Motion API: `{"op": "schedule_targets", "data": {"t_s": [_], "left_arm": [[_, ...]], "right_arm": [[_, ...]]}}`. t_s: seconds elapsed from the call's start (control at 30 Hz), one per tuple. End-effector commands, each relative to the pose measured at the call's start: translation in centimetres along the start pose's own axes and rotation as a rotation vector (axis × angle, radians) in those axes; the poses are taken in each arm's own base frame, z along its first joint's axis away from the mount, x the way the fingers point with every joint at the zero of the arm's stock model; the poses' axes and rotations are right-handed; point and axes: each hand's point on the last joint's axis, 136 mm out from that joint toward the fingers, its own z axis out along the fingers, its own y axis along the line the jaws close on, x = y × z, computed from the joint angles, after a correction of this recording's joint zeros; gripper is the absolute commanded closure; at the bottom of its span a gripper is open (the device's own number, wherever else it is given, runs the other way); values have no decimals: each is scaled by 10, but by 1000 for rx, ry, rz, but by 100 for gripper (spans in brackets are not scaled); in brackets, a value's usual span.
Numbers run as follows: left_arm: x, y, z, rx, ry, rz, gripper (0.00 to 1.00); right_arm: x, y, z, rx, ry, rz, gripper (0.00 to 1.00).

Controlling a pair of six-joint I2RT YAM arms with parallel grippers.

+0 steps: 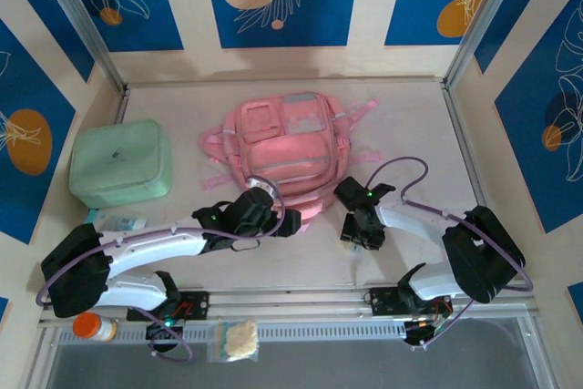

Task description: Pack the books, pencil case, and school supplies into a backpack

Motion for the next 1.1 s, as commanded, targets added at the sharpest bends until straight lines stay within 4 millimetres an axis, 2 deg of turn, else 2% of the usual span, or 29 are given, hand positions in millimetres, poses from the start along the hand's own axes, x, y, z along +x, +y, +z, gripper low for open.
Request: {"op": "schedule_targets", "data": {"t_s": [0.0,0.13,0.3,0.43,0.5,0.6,0.73,0.9,1.07], "left_arm": [[-14,-8,-4,19,-23,-2,0],[-20,-9,-6,15,-28,15,1],[-35,-5,-18,-14,-54,57,1],[-58,1,-35,-33,-113,105,1],[-75,10,-44,-71,-143,143,0],[-95,20,-50,-131,-141,262,1],[-106,16,-31,-160,-66,492,1],[-98,0,11,-99,59,813,0],[-104,16,45,-204,136,938,5]], "right_arm": [[2,3,0,-42,5,-8,48],[1,0,-5,-68,-7,0,52],[-5,-3,-21,-122,-47,-8,53],[-12,-5,-39,-186,-61,10,53],[-18,-7,-51,-212,-88,9,53],[-26,-4,-70,-282,-97,6,52],[-37,0,-88,-337,-113,1,53],[-45,5,-98,-360,-117,-13,54],[-51,8,-100,-375,-108,-2,55]]}}
